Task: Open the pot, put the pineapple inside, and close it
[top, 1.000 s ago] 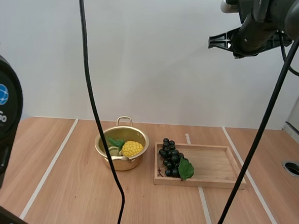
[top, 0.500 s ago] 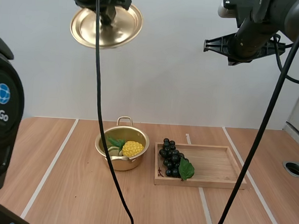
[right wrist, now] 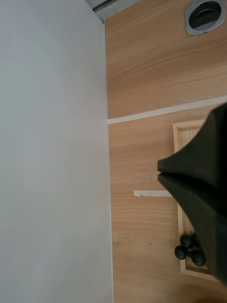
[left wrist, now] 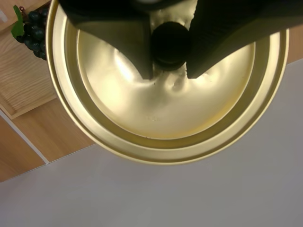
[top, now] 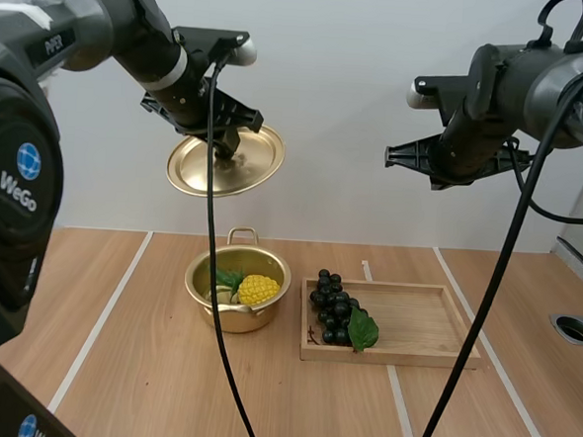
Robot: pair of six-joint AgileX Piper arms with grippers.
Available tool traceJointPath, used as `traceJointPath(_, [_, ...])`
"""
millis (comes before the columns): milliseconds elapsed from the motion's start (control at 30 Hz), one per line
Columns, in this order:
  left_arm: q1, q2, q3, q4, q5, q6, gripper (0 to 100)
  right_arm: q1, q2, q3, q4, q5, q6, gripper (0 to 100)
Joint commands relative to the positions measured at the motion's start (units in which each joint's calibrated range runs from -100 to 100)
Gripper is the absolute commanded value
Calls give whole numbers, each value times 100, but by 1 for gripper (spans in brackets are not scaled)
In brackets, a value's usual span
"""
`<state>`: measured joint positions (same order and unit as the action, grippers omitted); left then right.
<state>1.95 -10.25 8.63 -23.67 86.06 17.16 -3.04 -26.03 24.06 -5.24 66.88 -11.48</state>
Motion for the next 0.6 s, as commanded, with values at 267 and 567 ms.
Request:
traceJointPath(267, [1, 333, 1070, -396, -913, 479, 0, -15, -54, 242, -52, -488, -90, 0])
traceJointPath(567, [1, 333, 1971, -678, -1782, 802, 0, -15, -54, 242, -42, -537, -119, 0])
